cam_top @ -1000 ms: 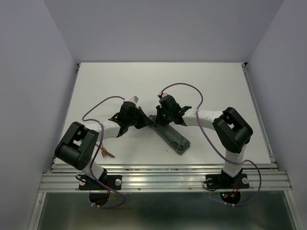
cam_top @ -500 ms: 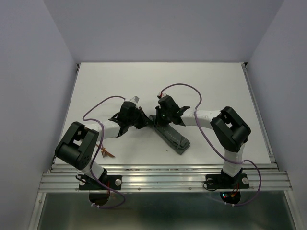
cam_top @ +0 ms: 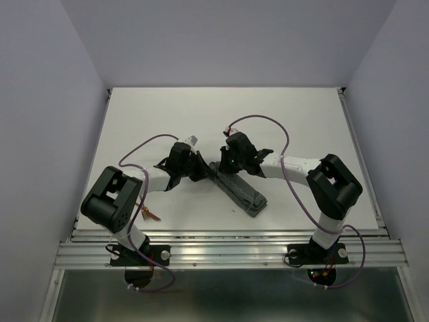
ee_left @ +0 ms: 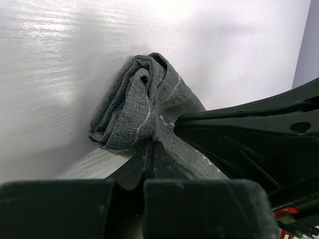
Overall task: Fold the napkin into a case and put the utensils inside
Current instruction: Grasp the top corner of the smaller rectangle folded napkin at the center of the board.
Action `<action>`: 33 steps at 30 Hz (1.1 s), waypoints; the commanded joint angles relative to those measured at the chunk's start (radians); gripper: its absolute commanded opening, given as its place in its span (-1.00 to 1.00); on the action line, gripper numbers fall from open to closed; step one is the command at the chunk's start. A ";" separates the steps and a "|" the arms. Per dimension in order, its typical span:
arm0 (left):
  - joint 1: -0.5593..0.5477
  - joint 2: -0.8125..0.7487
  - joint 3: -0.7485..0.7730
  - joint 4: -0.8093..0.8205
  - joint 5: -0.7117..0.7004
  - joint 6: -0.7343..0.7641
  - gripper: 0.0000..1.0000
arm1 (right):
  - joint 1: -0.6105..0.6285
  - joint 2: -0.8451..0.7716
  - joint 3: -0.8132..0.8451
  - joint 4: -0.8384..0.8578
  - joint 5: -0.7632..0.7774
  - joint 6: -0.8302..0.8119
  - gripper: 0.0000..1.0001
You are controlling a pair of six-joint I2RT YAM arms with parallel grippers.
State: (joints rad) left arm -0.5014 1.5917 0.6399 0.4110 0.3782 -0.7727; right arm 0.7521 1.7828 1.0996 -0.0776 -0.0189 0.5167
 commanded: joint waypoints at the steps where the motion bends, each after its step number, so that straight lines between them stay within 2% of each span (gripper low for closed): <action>1: 0.004 -0.002 0.037 0.029 0.030 0.024 -1.00 | 0.000 0.016 0.034 0.035 -0.029 -0.001 -0.82; 11: 0.004 -0.001 0.047 0.028 0.039 0.029 -1.00 | 0.000 0.059 0.029 0.151 -0.141 0.012 -0.83; 28: 0.004 -0.022 0.063 0.012 0.037 0.041 -1.00 | 0.000 0.211 0.092 0.090 -0.111 0.086 -0.88; 33: 0.004 -0.025 0.069 0.002 0.031 0.044 -1.00 | 0.000 0.156 0.082 0.088 -0.122 0.083 -0.87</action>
State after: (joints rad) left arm -0.4839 1.5948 0.6643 0.3950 0.3794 -0.7422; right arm 0.7444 1.9484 1.1702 0.0090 -0.1356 0.5854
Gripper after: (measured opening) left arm 0.019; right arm 0.066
